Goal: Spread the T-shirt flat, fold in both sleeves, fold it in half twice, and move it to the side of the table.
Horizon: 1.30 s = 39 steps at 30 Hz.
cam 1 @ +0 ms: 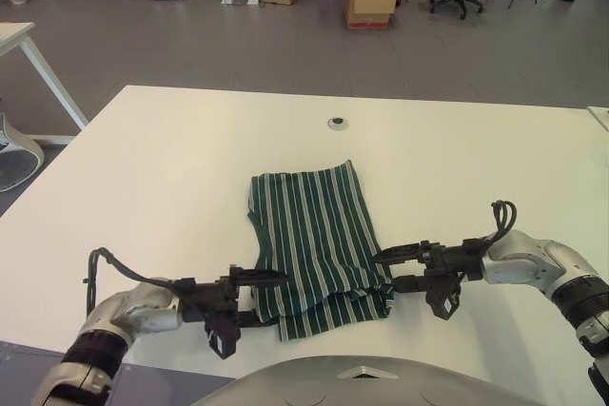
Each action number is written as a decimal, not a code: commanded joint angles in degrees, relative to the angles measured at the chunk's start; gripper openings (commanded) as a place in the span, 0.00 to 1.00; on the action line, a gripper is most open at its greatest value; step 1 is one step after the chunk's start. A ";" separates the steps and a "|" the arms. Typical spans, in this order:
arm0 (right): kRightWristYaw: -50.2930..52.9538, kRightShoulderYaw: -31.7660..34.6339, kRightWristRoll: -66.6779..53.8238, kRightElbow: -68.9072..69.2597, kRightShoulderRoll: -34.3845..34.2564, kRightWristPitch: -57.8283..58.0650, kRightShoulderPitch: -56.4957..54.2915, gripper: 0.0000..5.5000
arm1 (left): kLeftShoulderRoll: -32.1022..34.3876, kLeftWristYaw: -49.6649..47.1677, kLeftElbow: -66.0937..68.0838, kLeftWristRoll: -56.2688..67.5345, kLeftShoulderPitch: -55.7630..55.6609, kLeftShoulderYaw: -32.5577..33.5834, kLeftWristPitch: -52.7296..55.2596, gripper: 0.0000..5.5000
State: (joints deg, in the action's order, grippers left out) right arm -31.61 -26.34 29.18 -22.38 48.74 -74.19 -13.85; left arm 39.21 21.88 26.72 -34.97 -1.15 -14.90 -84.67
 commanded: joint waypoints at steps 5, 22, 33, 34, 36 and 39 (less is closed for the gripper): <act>-4.98 -5.85 0.04 -1.58 -2.95 6.23 -1.40 0.34 | 4.79 4.66 8.31 -18.84 -10.13 -17.57 2.69 0.44; -22.99 -6.50 -41.40 41.03 13.08 47.84 15.78 0.03 | 8.37 9.17 5.45 -8.75 -3.94 -30.99 8.23 0.09; -27.92 8.47 -75.73 35.92 12.38 89.52 8.47 0.03 | 7.49 44.62 -7.14 64.07 -1.85 -35.20 56.84 0.00; -28.21 9.40 -78.41 33.69 11.50 93.24 7.27 0.03 | 12.61 48.73 -15.12 77.36 -12.48 -30.45 73.60 0.00; -27.93 10.68 -82.82 30.00 9.38 99.54 4.92 0.03 | 15.05 53.30 -19.22 91.82 -27.40 -23.72 96.17 0.00; -25.34 12.74 -90.29 21.37 4.25 109.73 -1.01 0.03 | 6.16 54.57 -6.78 94.85 -36.20 -18.51 111.41 0.00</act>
State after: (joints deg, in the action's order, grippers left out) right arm -58.51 -22.57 -43.43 13.71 59.65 12.17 -2.09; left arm 45.32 62.82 19.57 34.14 -15.71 -41.69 -27.47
